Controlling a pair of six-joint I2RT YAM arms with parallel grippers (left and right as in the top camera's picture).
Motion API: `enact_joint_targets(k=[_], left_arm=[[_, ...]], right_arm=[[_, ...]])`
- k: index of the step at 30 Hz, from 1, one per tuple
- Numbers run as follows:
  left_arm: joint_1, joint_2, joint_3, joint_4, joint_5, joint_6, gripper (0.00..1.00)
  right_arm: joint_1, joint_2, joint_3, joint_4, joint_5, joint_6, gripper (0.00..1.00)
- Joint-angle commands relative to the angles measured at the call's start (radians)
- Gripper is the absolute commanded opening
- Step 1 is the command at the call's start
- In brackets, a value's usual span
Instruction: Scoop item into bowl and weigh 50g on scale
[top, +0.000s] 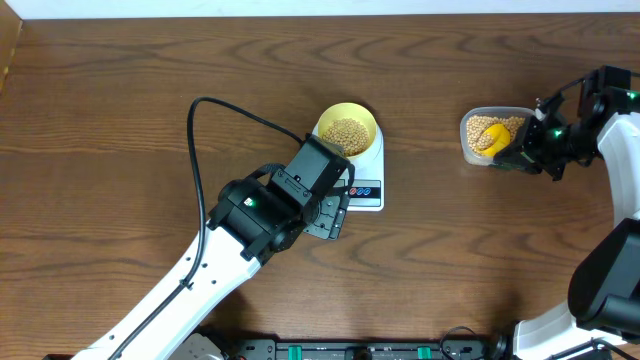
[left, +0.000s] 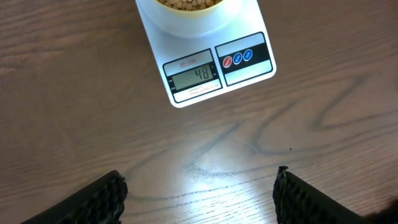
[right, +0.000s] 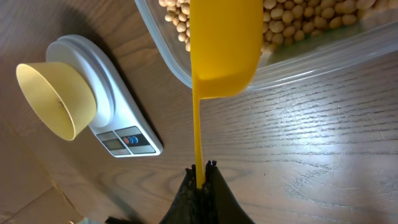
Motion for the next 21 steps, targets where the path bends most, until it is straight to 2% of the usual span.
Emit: enact_joint_targets(k=[1,21], left_arm=[[0.002,0.004,0.019,-0.002,0.001,0.008,0.78],[0.002,0.004,0.019,-0.002,0.001,0.008,0.78]], right_arm=[[-0.009,-0.018,-0.001,-0.005,-0.025,-0.025,0.01],[-0.024,-0.023,-0.001,-0.024,0.032,-0.057,0.01]])
